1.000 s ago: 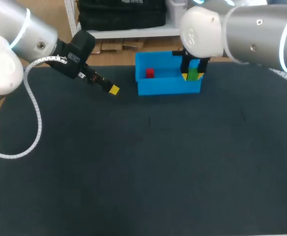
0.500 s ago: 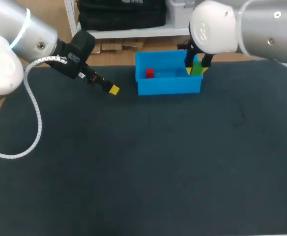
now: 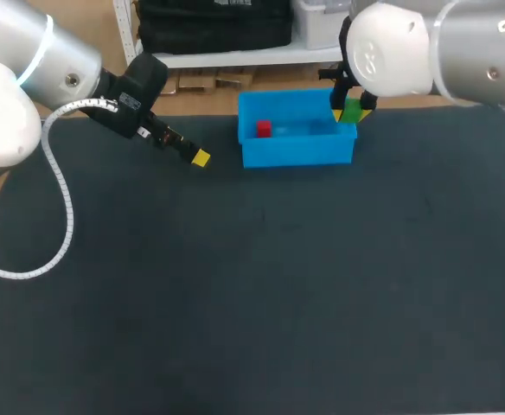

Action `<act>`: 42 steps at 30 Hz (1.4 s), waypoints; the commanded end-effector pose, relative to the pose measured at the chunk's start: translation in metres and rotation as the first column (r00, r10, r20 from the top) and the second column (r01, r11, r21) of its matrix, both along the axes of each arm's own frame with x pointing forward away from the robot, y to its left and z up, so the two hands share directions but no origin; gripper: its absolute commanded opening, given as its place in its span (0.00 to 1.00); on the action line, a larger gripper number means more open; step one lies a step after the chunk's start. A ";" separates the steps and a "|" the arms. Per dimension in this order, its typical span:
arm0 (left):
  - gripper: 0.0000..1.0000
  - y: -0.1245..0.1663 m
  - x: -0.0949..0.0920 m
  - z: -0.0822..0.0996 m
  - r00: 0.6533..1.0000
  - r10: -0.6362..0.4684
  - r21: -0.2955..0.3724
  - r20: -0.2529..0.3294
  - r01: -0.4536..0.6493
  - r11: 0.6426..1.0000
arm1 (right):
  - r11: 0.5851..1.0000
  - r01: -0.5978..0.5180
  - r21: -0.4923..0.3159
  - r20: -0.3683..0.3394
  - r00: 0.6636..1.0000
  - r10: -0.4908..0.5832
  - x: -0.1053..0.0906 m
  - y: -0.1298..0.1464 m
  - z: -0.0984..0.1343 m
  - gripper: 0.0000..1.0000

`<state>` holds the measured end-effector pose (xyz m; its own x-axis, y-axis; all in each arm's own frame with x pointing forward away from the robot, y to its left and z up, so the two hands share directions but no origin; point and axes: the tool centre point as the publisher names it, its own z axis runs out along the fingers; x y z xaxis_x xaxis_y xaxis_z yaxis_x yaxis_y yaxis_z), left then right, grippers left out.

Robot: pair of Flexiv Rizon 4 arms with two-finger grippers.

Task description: Use the left arm to pick the red cube and place it into the blue plastic box first, then use the right arm to grasp the green cube and put it into the same blue plastic box after the first action is fully finished.

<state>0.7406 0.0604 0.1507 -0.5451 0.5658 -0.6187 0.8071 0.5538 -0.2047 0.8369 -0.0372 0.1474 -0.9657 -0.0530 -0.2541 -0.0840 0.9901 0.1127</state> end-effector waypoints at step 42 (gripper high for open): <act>1.00 0.001 -0.001 -0.001 1.000 -0.002 -0.005 0.004 0.002 1.000 | 0.998 -0.060 0.008 0.106 0.993 0.059 0.087 0.024 0.006 0.00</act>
<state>0.7406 0.0604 0.1507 -0.5451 0.5658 -0.6187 0.8071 0.5538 -0.2047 0.9128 -0.0165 0.1543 -0.9221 -0.1016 -0.3735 -0.1531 0.9820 0.1109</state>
